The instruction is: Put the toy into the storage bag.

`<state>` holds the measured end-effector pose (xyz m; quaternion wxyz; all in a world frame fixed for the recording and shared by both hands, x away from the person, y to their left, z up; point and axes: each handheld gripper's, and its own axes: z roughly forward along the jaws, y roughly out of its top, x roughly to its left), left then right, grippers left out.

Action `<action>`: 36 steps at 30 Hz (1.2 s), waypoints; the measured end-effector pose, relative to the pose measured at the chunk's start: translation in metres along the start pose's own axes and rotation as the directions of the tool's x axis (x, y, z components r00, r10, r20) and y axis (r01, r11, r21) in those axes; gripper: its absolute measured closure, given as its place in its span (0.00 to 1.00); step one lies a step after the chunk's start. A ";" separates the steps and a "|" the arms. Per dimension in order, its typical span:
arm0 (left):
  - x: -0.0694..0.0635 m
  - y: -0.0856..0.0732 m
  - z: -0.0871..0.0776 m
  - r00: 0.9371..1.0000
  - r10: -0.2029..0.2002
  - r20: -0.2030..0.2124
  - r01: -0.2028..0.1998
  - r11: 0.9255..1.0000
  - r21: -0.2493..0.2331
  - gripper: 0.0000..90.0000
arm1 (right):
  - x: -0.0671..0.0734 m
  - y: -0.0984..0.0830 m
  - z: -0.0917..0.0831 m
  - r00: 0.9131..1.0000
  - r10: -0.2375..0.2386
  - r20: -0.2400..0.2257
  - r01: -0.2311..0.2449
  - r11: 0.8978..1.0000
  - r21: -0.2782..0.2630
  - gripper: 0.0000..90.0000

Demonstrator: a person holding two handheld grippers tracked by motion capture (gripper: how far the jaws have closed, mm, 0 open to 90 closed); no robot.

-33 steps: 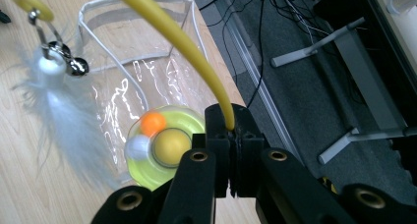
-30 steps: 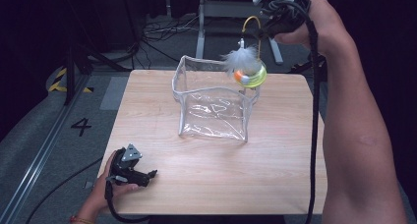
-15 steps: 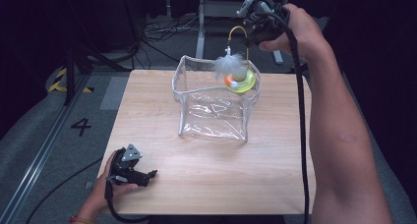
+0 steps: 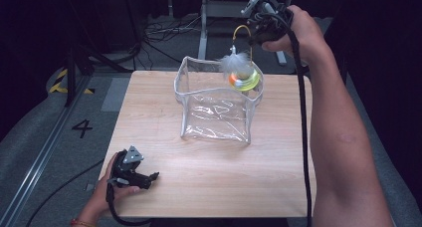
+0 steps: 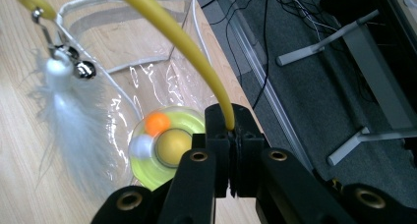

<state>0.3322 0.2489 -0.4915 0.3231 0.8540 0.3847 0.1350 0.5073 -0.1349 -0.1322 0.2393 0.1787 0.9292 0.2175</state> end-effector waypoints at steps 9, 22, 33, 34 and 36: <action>0.000 0.000 0.000 1.000 0.000 0.000 0.000 1.000 -0.002 0.00 | 0.002 -0.008 0.026 1.000 0.015 0.014 -0.015 0.999 0.028 0.98; 0.000 0.000 0.000 1.000 0.000 -0.001 0.000 1.000 -0.002 0.00 | 0.021 -0.032 0.070 0.997 -0.021 -0.077 0.029 0.994 0.106 0.98; 0.000 0.000 0.000 1.000 0.004 0.000 -0.004 1.000 0.000 0.00 | 0.052 -0.058 0.117 0.982 -0.067 -0.177 0.102 0.976 0.195 0.98; 0.000 0.000 0.000 1.000 0.004 0.000 -0.004 1.000 0.000 0.00 | 0.055 -0.060 0.120 0.982 -0.065 -0.178 0.102 0.972 0.210 0.98; 0.000 0.000 0.000 1.000 0.004 0.001 -0.004 1.000 -0.001 0.00 | 0.058 -0.063 0.124 0.981 -0.067 -0.183 0.107 0.969 0.223 0.98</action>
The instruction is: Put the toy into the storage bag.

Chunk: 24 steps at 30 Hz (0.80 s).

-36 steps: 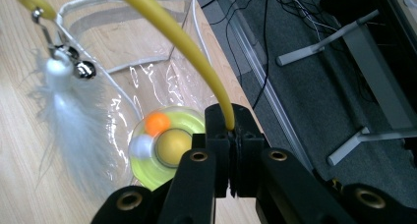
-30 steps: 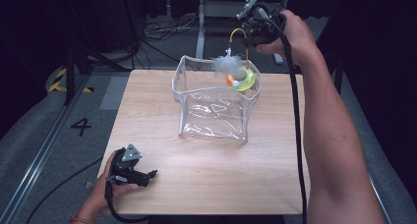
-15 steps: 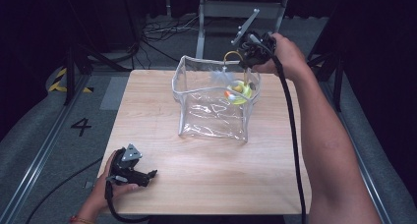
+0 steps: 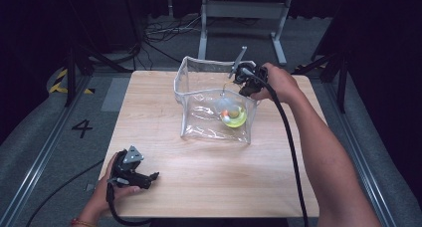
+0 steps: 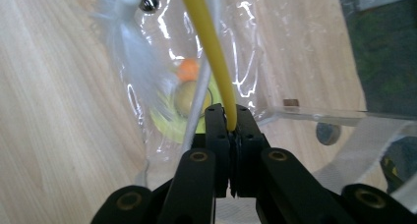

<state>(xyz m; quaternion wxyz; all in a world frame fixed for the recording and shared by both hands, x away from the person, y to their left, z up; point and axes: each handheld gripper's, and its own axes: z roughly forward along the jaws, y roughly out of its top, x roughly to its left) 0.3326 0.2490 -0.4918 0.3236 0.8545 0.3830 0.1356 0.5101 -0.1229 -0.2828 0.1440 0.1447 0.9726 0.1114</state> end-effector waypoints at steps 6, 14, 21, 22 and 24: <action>0.000 0.000 0.000 1.000 0.001 -0.001 -0.001 1.000 0.001 0.00 | 0.001 -0.003 0.008 1.000 0.008 -0.005 -0.008 1.000 0.011 0.97; 0.000 0.000 0.000 1.000 -0.003 0.002 0.003 1.000 0.000 0.00 | 0.001 -0.005 0.002 1.000 0.029 0.010 -0.029 0.999 -0.041 0.94; 0.000 0.000 0.000 1.000 -0.004 0.002 0.004 1.000 0.000 0.00 | 0.001 -0.009 -0.007 0.998 0.050 0.026 -0.047 0.994 -0.100 0.88; 0.000 0.000 0.000 1.000 0.001 0.000 -0.001 1.000 0.001 0.00 | 0.001 -0.009 -0.008 0.998 0.058 0.032 -0.054 0.993 -0.107 0.87; 0.000 0.000 0.000 1.000 0.000 0.000 0.000 1.000 0.000 0.00 | 0.001 -0.011 -0.014 0.997 0.066 0.034 -0.061 0.989 -0.133 0.84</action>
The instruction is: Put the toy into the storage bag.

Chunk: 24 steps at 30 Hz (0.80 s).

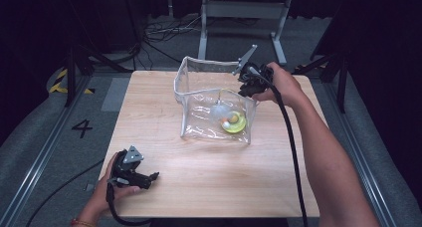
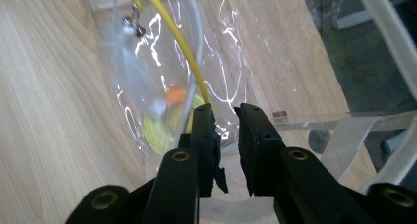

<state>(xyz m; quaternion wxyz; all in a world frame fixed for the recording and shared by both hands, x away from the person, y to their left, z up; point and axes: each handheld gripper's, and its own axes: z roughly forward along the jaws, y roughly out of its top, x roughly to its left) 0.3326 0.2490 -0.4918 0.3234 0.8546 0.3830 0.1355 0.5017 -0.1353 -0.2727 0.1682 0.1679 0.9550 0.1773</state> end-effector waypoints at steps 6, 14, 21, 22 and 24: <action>0.000 0.000 0.000 1.000 0.000 0.000 0.000 1.000 0.000 0.00 | 0.005 -0.004 -0.020 1.000 0.019 0.002 -0.019 0.994 -0.105 0.78; 0.000 0.000 0.000 1.000 -0.004 0.002 0.004 1.000 0.000 0.00 | 0.008 -0.013 -0.038 0.998 0.049 0.049 -0.040 0.986 -0.161 0.65; 0.000 0.000 0.000 1.000 -0.004 0.002 0.004 1.000 0.000 0.00 | 0.011 -0.022 -0.053 0.992 0.082 0.098 -0.060 0.975 -0.212 0.50; 0.000 0.000 0.000 1.000 -0.004 0.002 0.004 1.000 0.000 0.00 | 0.011 -0.022 -0.053 0.992 0.082 0.098 -0.060 0.975 -0.212 0.50; 0.000 0.000 0.000 1.000 0.000 0.000 0.000 1.000 0.000 0.00 | 0.013 -0.024 -0.056 0.989 0.090 0.120 -0.063 0.975 -0.212 0.45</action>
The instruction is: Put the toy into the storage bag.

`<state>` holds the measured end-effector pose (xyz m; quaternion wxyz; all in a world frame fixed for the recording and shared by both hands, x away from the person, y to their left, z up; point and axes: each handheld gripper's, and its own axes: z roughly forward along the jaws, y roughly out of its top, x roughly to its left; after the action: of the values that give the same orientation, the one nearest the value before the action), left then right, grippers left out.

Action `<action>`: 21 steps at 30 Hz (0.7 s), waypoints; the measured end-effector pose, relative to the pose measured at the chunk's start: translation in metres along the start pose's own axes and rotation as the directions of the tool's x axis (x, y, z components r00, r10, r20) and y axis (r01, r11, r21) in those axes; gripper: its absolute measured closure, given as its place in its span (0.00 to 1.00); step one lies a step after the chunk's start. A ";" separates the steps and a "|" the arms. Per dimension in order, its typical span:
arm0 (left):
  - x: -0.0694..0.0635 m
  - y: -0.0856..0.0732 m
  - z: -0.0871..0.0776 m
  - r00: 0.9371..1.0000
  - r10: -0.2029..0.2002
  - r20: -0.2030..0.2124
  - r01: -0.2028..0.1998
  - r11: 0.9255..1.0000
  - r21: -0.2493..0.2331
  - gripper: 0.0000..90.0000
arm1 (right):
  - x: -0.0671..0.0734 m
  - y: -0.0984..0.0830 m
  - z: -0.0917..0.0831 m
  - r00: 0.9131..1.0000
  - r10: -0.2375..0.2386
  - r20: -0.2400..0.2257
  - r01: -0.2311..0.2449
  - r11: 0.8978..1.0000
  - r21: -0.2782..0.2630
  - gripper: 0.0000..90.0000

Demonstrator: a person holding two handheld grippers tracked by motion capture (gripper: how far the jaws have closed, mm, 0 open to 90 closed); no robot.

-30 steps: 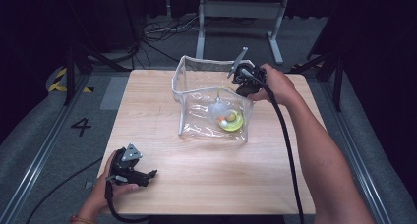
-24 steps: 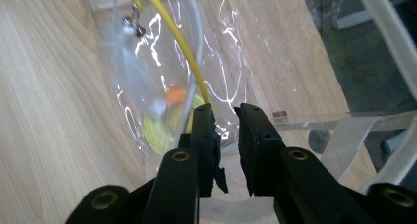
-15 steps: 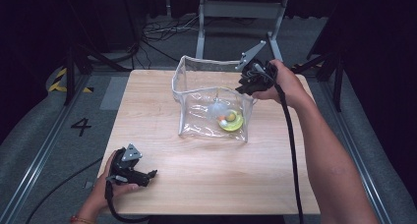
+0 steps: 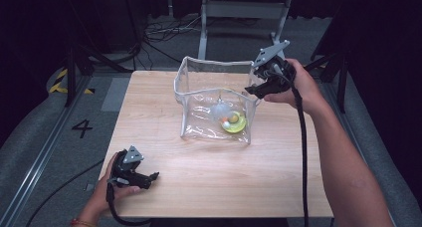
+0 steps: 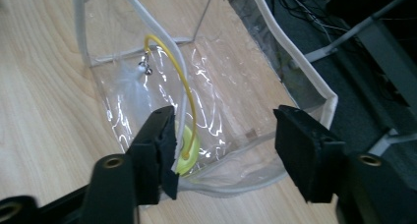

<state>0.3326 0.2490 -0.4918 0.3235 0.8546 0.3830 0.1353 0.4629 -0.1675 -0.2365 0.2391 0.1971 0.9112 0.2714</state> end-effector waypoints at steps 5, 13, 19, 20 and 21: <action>0.000 0.000 0.000 1.000 -0.003 0.001 0.003 1.000 0.000 0.00 | 0.000 -0.007 -0.006 1.000 0.016 0.006 -0.016 1.000 -0.009 0.36; 0.000 0.000 0.000 1.000 -0.003 -0.002 0.003 1.000 -0.002 0.00 | 0.003 -0.029 -0.023 0.997 0.051 0.053 -0.048 0.998 -0.047 0.27; -0.001 0.000 0.000 1.000 -0.009 -0.005 0.009 1.000 0.003 0.00 | 0.004 -0.051 -0.028 0.996 0.059 0.072 -0.055 0.997 -0.059 0.28; -0.001 0.000 0.000 1.000 -0.011 -0.004 0.011 1.000 0.003 0.00 | 0.004 -0.054 -0.028 0.995 0.057 0.087 -0.052 0.997 -0.051 0.28; -0.001 0.000 0.000 1.000 -0.011 -0.004 0.011 1.000 0.003 0.00 | 0.004 -0.054 -0.028 0.995 0.057 0.087 -0.052 0.997 -0.051 0.28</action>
<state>0.3321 0.2482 -0.4916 0.3220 0.8528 0.3885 0.1346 0.4317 -0.2188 -0.2487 0.2767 0.2279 0.8871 0.2910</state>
